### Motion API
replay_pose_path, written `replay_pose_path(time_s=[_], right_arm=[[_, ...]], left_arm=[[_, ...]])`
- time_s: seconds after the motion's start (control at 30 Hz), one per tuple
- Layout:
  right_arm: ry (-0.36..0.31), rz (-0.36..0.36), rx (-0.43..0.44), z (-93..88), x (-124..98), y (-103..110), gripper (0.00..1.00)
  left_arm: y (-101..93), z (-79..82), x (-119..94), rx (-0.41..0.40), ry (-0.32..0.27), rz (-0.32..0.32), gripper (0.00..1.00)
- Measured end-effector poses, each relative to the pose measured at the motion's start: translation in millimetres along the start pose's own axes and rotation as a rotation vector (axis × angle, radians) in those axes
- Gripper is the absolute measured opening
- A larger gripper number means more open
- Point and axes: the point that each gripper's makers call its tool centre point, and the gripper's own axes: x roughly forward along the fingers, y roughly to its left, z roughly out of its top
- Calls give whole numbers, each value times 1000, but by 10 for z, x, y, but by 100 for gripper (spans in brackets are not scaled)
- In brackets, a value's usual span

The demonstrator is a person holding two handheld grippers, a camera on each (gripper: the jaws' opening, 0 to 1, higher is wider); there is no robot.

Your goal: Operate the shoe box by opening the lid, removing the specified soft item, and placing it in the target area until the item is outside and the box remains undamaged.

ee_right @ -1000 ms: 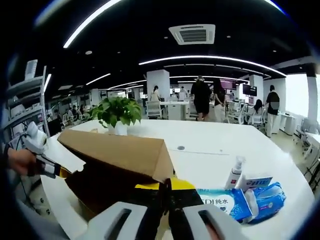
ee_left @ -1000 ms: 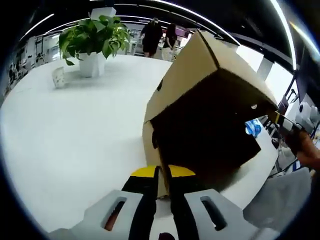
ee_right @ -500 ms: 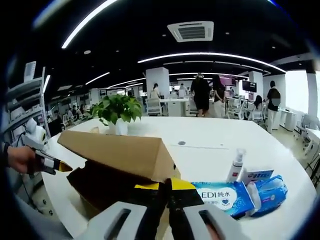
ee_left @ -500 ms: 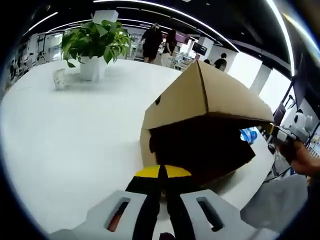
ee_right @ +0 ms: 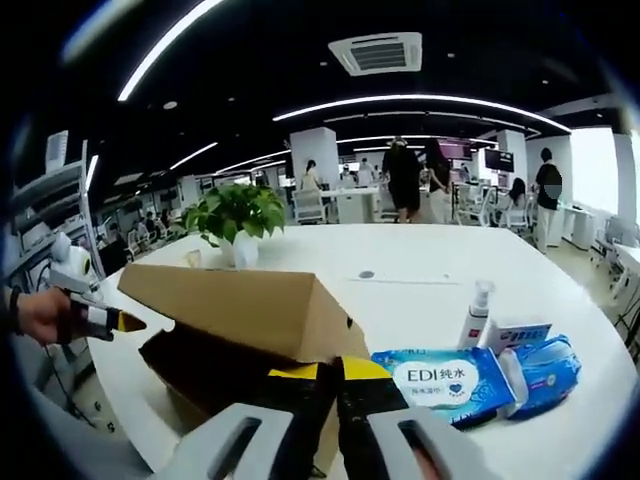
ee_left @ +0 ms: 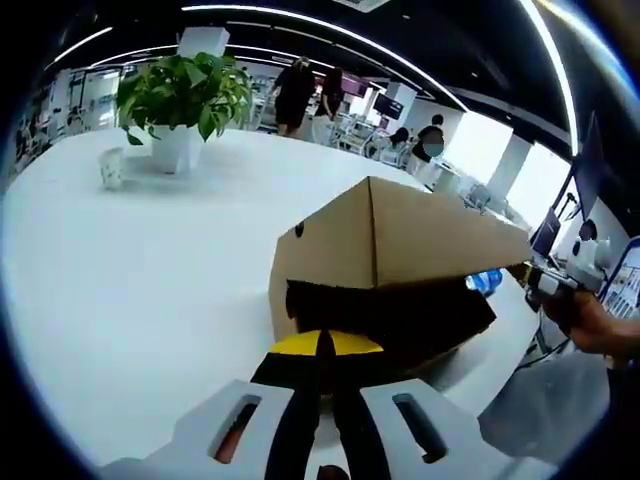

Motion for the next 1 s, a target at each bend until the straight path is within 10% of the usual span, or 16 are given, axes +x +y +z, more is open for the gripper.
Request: replay_pose_path(time_s=[1.0], right_arm=[[69,47,79,-305,-49,62,0]], left_arm=[[-92,-4,-40,17,-6,-30,0]])
